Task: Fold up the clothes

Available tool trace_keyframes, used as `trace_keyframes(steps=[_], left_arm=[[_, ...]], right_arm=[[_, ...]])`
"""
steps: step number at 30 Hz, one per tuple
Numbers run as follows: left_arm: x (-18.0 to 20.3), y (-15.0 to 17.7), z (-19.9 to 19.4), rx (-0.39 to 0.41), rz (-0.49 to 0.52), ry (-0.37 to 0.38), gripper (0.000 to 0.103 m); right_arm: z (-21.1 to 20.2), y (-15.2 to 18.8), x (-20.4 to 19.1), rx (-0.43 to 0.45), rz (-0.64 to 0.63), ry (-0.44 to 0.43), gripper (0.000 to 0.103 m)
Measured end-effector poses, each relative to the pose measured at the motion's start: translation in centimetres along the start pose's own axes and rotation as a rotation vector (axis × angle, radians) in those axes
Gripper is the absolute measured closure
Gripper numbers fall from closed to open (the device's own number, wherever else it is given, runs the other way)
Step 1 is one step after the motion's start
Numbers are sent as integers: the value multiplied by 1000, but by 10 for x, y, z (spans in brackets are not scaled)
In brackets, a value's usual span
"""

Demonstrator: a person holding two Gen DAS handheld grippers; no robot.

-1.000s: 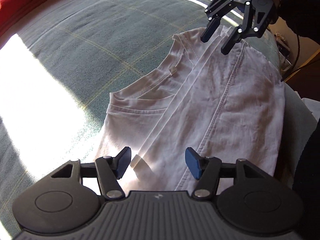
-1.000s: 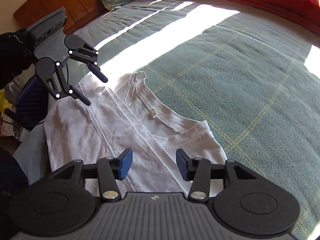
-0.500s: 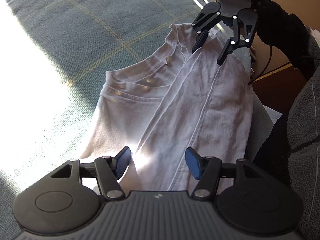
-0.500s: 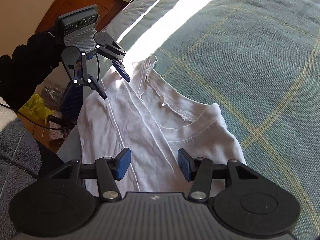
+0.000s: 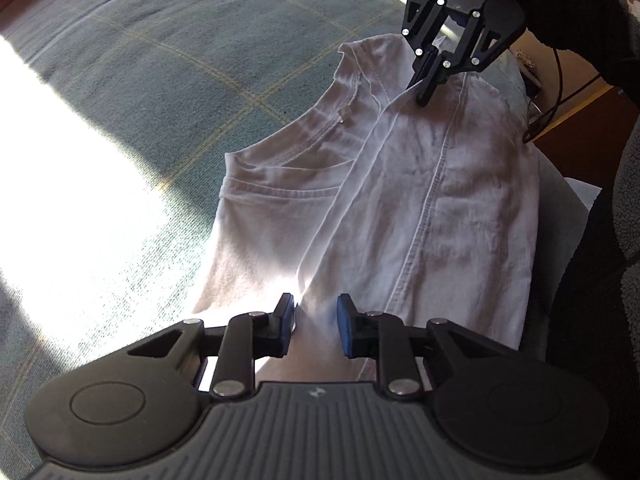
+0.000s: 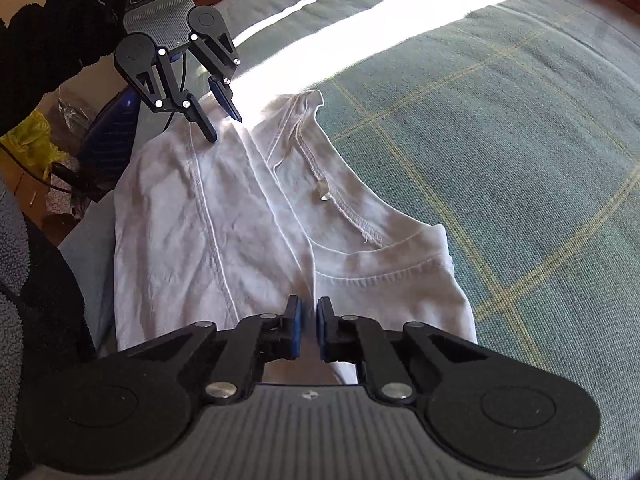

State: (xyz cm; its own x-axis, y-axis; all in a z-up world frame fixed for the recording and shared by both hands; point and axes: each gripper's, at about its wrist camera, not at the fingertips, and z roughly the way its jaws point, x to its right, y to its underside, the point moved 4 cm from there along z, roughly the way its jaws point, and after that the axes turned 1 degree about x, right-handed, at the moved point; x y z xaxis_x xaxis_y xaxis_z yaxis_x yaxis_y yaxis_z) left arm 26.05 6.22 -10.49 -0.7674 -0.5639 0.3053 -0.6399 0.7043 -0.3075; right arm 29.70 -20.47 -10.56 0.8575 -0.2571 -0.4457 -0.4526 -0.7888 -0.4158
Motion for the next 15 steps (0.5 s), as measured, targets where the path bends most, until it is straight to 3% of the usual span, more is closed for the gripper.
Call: trace_keyframes(steps=[3,5,9,12,13,15], left_arm=[[-3,-1,5,-20,-6,-10,81],[-7,-3,10,-35,-19,-1,71],[-14,-8,17,-54,-42,22,71],[-7,-7,14,-49,-4,-13,79],[-3,-7,12,-43,17,-32,90],[4,-6,8,-31,55,-70,98]], right_arm=[[-2,1,-4,1,5,-5,96],[3,1,-2,-8,22,-7,87],[13,1,-1,-17,28,-7,81],[13,1,-4,-13,4,13,90],[10,1,-8,-8,-16,27,96],[7,1,-14,3,-39,52,97]])
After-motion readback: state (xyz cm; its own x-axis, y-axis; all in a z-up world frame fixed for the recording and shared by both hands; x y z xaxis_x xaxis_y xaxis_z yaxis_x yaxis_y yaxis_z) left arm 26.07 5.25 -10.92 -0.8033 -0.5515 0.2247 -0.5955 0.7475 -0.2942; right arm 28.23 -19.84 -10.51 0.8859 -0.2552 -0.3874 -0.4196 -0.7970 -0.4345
